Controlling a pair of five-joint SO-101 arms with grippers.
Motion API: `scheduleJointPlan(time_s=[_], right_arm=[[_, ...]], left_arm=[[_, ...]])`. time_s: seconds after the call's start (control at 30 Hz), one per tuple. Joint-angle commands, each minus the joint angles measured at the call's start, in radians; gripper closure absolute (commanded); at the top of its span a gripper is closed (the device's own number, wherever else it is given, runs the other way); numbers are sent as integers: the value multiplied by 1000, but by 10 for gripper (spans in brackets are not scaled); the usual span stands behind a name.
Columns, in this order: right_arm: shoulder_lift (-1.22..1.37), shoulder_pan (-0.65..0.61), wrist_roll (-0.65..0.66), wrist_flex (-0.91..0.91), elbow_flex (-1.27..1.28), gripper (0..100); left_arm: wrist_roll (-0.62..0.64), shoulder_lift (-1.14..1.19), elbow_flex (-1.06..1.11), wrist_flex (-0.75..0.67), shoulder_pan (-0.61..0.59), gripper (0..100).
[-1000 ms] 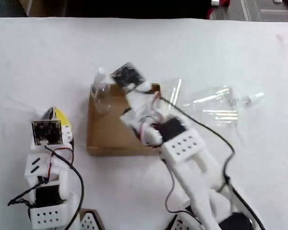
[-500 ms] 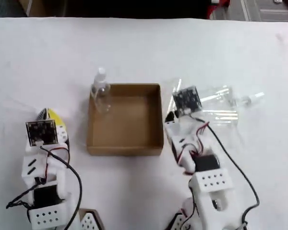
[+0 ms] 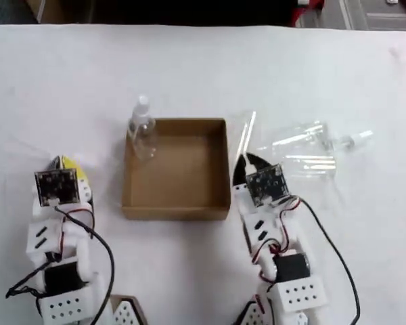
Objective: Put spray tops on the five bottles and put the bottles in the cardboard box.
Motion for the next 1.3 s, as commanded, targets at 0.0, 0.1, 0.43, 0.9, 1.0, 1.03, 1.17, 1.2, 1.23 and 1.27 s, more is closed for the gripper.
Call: scheduleJointPlan(time_s=[0.0, 0.1, 0.43, 0.9, 1.0, 1.03, 1.17, 1.2, 1.23, 1.27], right_arm=[[-70, -4, 77, 71, 8, 980], [-76, -4, 80, 73, 8, 980], [-76, 4, 84, 68, 8, 980], [-79, 5, 84, 65, 6, 980], [-79, 5, 86, 65, 6, 980], [-79, 5, 86, 65, 6, 980], [-76, 5, 86, 67, 6, 980], [-76, 5, 86, 67, 6, 980], [-76, 5, 86, 67, 6, 980], [-76, 5, 86, 67, 6, 980]], left_arm=[[-12, -8, -140, 98, -8, 976], [-14, -7, -206, 146, -8, 976], [-272, 236, -608, 425, 56, 976], [-913, 926, -999, 1023, -79, 976], [-951, 1063, -977, 1045, -84, 976], [-948, 1107, -968, 1036, -84, 976], [-887, 1230, -918, 933, -88, 976], [-875, 1242, -905, 905, -102, 973], [-865, 1244, -893, 878, -116, 963], [-861, 1239, -882, 853, -133, 942]])
